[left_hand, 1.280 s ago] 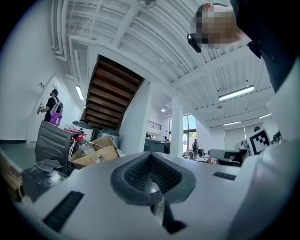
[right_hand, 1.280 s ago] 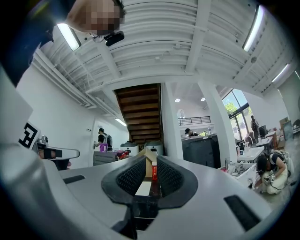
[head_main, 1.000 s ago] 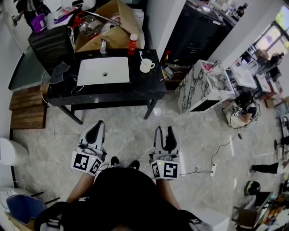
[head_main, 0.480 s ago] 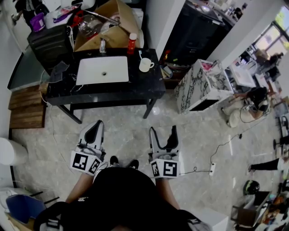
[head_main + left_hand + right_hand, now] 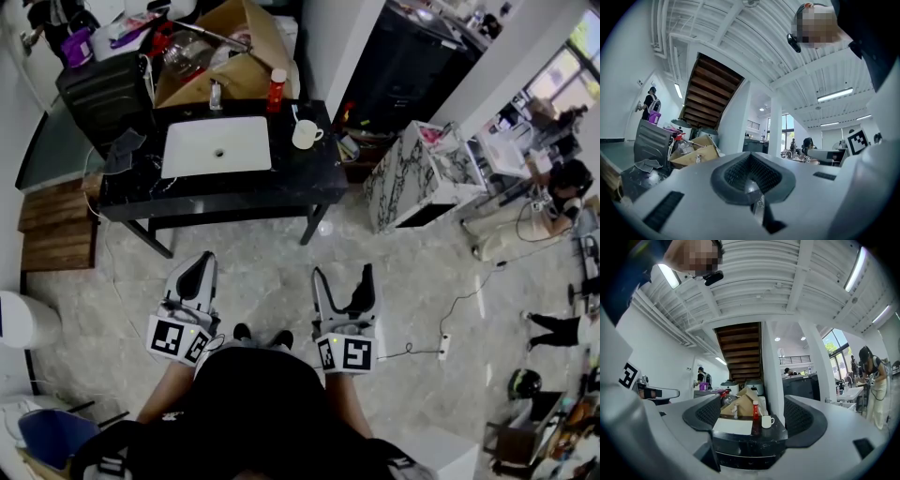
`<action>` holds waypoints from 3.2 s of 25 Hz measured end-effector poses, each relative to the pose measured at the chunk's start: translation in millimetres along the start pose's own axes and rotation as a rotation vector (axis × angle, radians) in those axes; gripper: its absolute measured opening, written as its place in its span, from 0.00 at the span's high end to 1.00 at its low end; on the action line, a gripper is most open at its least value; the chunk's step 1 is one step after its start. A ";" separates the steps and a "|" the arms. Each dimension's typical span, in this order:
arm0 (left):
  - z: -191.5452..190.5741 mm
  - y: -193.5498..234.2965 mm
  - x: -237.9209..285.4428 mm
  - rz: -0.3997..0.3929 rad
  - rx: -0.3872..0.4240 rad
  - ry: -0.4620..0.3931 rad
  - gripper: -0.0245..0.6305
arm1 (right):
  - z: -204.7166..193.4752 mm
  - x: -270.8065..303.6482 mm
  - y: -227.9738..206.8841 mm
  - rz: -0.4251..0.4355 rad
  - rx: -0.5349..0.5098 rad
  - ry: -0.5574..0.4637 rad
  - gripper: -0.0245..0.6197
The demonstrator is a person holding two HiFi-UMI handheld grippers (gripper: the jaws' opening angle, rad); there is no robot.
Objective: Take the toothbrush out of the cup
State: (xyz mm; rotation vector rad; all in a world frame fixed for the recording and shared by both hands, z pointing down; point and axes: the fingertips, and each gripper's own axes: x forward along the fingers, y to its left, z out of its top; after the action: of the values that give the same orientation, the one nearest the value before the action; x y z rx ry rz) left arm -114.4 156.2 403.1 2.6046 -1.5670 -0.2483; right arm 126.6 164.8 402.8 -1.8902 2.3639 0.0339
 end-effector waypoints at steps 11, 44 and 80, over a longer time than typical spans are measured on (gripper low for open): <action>6.0 46.5 -6.1 -0.020 -0.009 -0.010 0.96 | -1.8 16.4 34.3 -0.035 -0.007 -0.006 0.33; -9.0 105.0 176.1 -0.017 -0.003 -0.004 0.96 | -8.5 201.4 -39.7 -0.007 0.003 -0.027 0.33; -8.6 144.5 366.4 0.146 0.037 0.034 0.96 | -60.5 422.8 -126.7 0.221 -0.016 0.083 0.33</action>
State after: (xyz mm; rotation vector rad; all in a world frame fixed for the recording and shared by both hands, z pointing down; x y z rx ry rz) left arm -69.8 -235.1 401.3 2.4920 -1.7556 -0.1648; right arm 154.0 -279.3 426.0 -1.6582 2.6246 -0.0060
